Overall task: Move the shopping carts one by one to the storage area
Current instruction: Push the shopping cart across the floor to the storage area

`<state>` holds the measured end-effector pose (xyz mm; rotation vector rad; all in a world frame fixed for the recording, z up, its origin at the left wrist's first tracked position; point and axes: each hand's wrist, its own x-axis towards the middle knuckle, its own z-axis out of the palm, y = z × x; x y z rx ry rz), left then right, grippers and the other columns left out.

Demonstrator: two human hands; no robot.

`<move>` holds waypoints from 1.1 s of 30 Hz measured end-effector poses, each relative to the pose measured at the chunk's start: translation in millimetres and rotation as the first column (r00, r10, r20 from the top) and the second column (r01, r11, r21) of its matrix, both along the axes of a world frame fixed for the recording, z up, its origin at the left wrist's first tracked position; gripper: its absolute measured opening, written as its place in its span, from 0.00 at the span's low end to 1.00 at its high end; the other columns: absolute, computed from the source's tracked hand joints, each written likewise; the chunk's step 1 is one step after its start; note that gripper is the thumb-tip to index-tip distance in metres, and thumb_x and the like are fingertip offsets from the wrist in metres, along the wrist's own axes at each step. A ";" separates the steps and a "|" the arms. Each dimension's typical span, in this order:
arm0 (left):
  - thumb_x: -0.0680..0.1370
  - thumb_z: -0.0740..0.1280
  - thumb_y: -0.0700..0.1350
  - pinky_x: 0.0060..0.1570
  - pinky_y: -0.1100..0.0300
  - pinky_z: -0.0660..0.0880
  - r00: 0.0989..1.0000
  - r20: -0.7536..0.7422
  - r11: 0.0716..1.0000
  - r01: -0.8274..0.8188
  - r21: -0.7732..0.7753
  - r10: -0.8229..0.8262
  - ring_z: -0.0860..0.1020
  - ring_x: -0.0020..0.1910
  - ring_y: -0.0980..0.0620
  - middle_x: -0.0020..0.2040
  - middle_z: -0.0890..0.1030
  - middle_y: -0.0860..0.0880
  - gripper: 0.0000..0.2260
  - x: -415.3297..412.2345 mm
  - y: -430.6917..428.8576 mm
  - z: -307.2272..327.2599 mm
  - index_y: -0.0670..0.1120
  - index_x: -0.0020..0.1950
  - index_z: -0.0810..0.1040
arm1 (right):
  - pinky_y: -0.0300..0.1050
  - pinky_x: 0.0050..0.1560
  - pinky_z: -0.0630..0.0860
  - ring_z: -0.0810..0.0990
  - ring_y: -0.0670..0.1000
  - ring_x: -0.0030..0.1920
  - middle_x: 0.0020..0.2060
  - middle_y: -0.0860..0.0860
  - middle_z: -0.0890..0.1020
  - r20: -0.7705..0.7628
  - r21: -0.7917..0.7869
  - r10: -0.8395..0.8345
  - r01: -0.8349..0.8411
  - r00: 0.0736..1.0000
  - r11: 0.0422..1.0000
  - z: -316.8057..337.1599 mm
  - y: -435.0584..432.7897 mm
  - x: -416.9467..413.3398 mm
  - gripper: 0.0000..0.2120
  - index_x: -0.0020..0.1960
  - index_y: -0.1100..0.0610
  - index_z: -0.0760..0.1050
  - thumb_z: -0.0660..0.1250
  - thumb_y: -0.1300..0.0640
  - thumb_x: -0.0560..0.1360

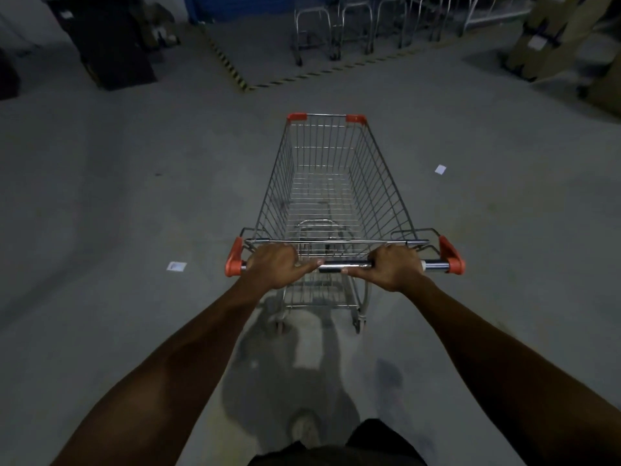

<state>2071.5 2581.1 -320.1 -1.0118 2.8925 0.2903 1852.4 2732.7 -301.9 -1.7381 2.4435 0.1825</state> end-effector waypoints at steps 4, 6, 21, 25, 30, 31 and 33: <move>0.68 0.39 0.81 0.37 0.56 0.72 0.999 -0.039 0.999 0.015 0.048 -0.013 0.70 0.27 0.53 0.26 0.71 0.51 0.40 -46.4 -70.1 -2.1 0.48 0.28 0.69 | 0.49 0.48 0.78 0.77 0.49 0.34 0.29 0.47 0.77 -0.002 0.011 -0.010 0.010 1.000 1.000 0.4 -65.0 -46.1 0.48 0.34 0.50 0.74 0.33 0.13 0.56; 0.68 0.40 0.81 0.36 0.57 0.71 0.998 -0.060 0.998 0.017 0.064 -0.013 0.70 0.26 0.54 0.25 0.70 0.51 0.39 -71.5 -104.8 -4.6 0.48 0.28 0.69 | 0.49 0.48 0.77 0.77 0.49 0.35 0.30 0.48 0.77 -0.001 0.018 -0.010 0.010 1.000 1.000 -0.1 -98.0 -71.6 0.47 0.35 0.50 0.75 0.34 0.14 0.57; 0.78 0.55 0.70 0.35 0.59 0.65 0.995 -0.065 0.987 -0.068 0.146 0.078 0.68 0.26 0.55 0.26 0.68 0.52 0.29 -266.6 -368.3 4.8 0.50 0.27 0.67 | 0.45 0.42 0.73 0.74 0.47 0.32 0.28 0.48 0.76 0.008 0.042 0.082 -0.082 0.997 0.996 1.5 -381.5 -279.1 0.43 0.32 0.51 0.74 0.40 0.15 0.61; 0.78 0.54 0.71 0.39 0.57 0.69 0.992 0.003 0.977 -0.125 0.176 0.126 0.70 0.30 0.53 0.29 0.70 0.51 0.29 -308.3 -436.3 4.0 0.49 0.30 0.69 | 0.44 0.40 0.72 0.76 0.48 0.33 0.29 0.47 0.76 0.038 0.038 0.127 -0.128 0.991 0.991 -0.2 -455.8 -325.2 0.44 0.35 0.51 0.76 0.41 0.14 0.61; 0.78 0.50 0.71 0.46 0.54 0.74 0.988 0.059 0.976 -0.148 0.162 0.140 0.74 0.35 0.51 0.32 0.74 0.50 0.29 -353.2 -520.1 1.9 0.51 0.31 0.70 | 0.46 0.44 0.78 0.77 0.48 0.33 0.29 0.48 0.79 0.041 0.030 0.174 -0.175 0.984 0.984 0.3 -546.6 -374.8 0.50 0.34 0.52 0.77 0.35 0.12 0.57; 0.78 0.50 0.71 0.45 0.55 0.74 0.988 0.053 0.974 -0.152 0.167 0.145 0.74 0.35 0.51 0.32 0.74 0.50 0.28 -362.2 -537.9 2.2 0.51 0.31 0.70 | 0.46 0.44 0.78 0.77 0.48 0.33 0.29 0.48 0.79 0.040 0.024 0.179 -0.180 0.983 0.983 -0.4 -566.3 -383.6 0.50 0.34 0.51 0.77 0.35 0.12 0.56; 0.78 0.51 0.71 0.40 0.57 0.71 0.984 0.049 0.967 -0.177 0.184 0.171 0.74 0.32 0.51 0.30 0.74 0.49 0.30 -380.0 -578.2 2.2 0.49 0.30 0.71 | 0.46 0.44 0.77 0.77 0.48 0.33 0.29 0.48 0.78 0.044 0.007 0.192 -0.193 0.980 0.981 -1.7 -607.2 -400.5 0.50 0.34 0.52 0.77 0.34 0.12 0.56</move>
